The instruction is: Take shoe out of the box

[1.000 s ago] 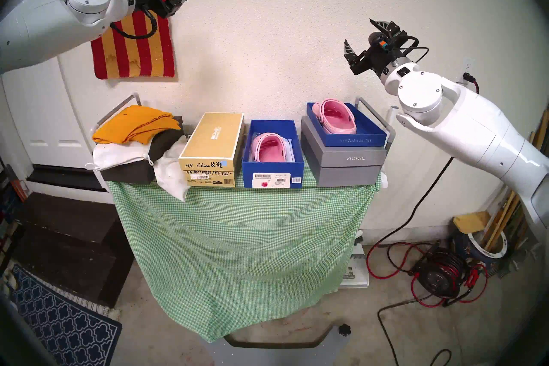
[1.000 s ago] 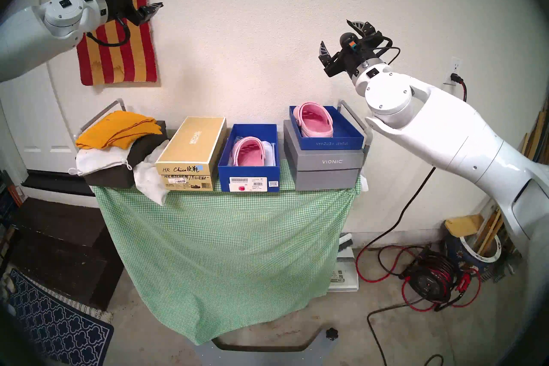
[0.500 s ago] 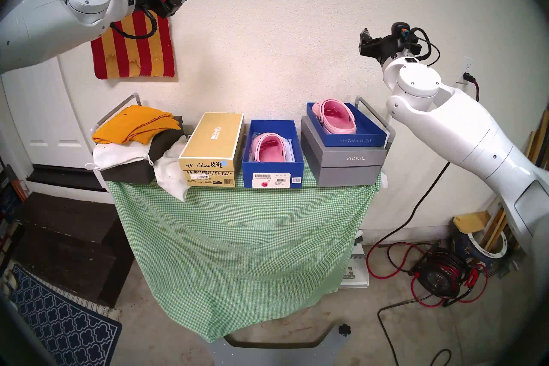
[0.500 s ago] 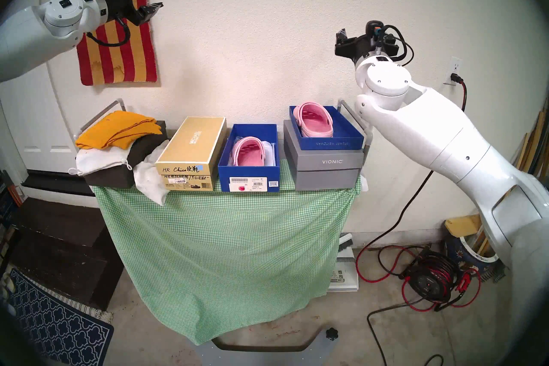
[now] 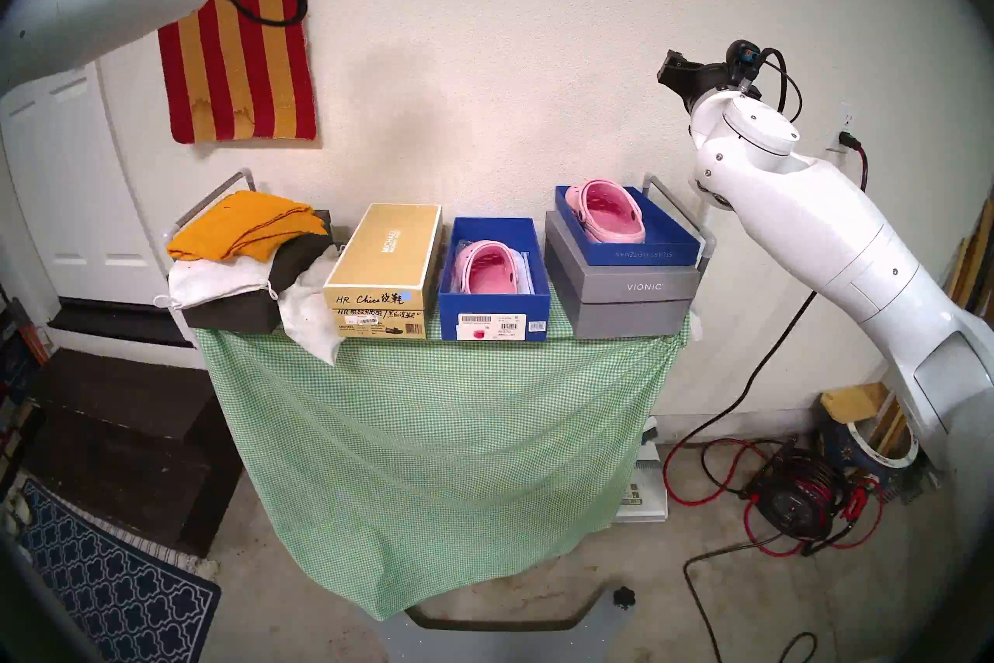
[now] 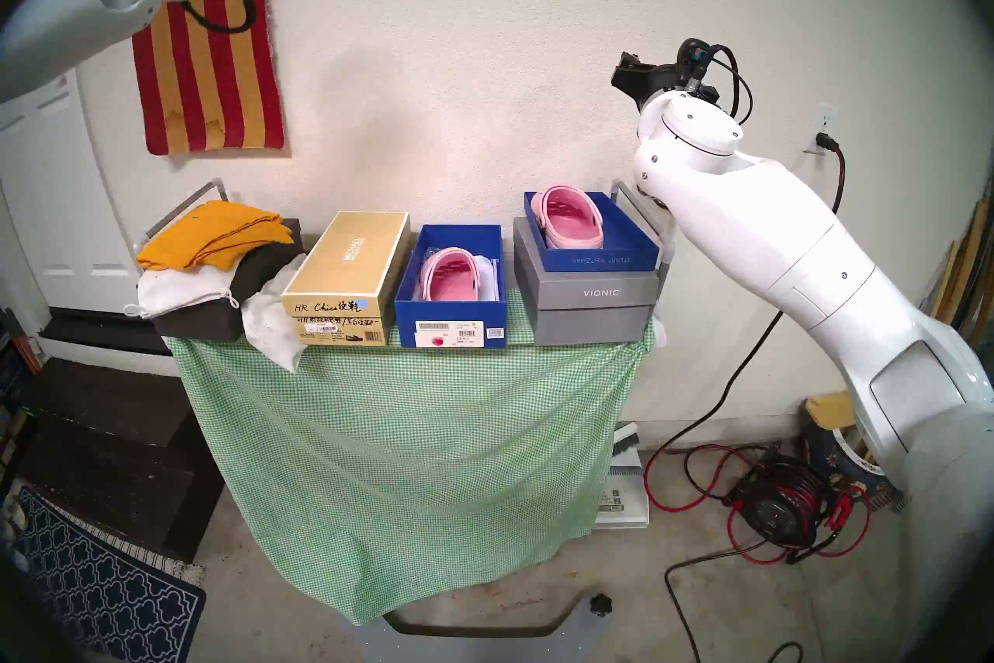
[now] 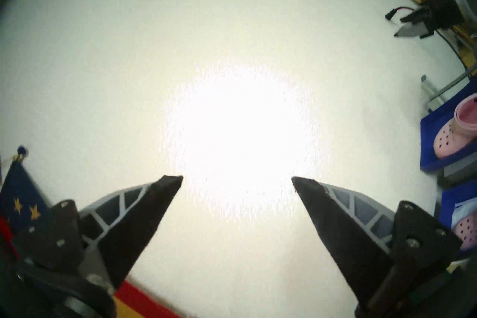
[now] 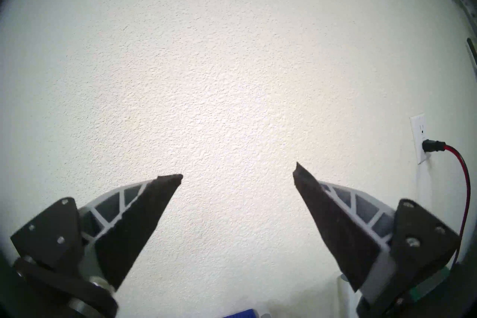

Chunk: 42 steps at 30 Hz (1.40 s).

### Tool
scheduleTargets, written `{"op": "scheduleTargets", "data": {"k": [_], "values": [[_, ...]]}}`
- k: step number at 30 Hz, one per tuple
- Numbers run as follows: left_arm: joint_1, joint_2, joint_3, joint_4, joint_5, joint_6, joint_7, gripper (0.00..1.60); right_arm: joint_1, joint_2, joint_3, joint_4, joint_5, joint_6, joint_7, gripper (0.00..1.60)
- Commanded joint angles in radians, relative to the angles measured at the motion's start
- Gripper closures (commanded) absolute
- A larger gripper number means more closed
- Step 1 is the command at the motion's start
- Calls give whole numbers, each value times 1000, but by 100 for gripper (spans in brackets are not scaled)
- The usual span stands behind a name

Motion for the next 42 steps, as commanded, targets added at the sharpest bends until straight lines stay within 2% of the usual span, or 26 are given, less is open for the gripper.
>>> {"op": "scheduleTargets", "data": {"k": [1, 3, 4, 5, 8, 14, 15, 18, 19, 21, 24, 27, 33, 38, 39, 42], "values": [[-31, -95, -49, 9, -60, 4, -123, 0, 0, -12, 15, -8, 23, 0, -23, 0], [-25, -104, -50, 1, -82, 13, -170, 0, -1, -14, 18, -10, 29, 1, -30, 0], [-24, -107, -41, -14, -82, 19, -169, 0, -2, -14, 19, -11, 31, 1, -33, 0], [-20, -109, -35, -25, -91, 32, -206, 0, -2, -15, 21, -12, 34, 2, -36, 0], [-4, -106, -23, -62, -131, 72, -250, 0, -3, -17, 24, -14, 39, 3, -43, 0], [-4, -114, 25, -129, -190, 200, -384, 0, -4, -19, 28, -18, 49, 7, -59, 0], [-5, -111, 40, -143, -194, 201, -387, 0, -4, -19, 29, -19, 51, 8, -61, 0], [-21, -107, 70, -169, -209, 282, -472, 0, -3, -20, 29, -21, 55, 11, -69, 0], [-29, -105, 93, -186, -216, 270, -461, 0, -3, -20, 30, -21, 56, 13, -71, 0], [-47, -112, 109, -195, -229, 344, -540, 0, -2, -21, 30, -23, 59, 18, -77, 0], [-52, -123, 125, -193, -228, 348, -568, 0, -1, -21, 30, -23, 60, 21, -80, 0], [-17, -149, 117, -131, -231, 332, -630, 0, -1, -21, 31, -24, 60, 24, -82, 0], [72, -250, 110, -29, -228, 310, -594, 0, -2, -22, 33, -24, 61, 27, -83, 0], [124, -303, 95, -42, -242, 309, -557, 0, -2, -23, 34, -25, 62, 29, -86, 0], [139, -298, 78, -49, -235, 297, -546, 0, -2, -23, 34, -25, 62, 30, -86, 0], [169, -339, 69, -21, -241, 289, -535, 0, -3, -24, 36, -25, 61, 31, -87, 0]]}}
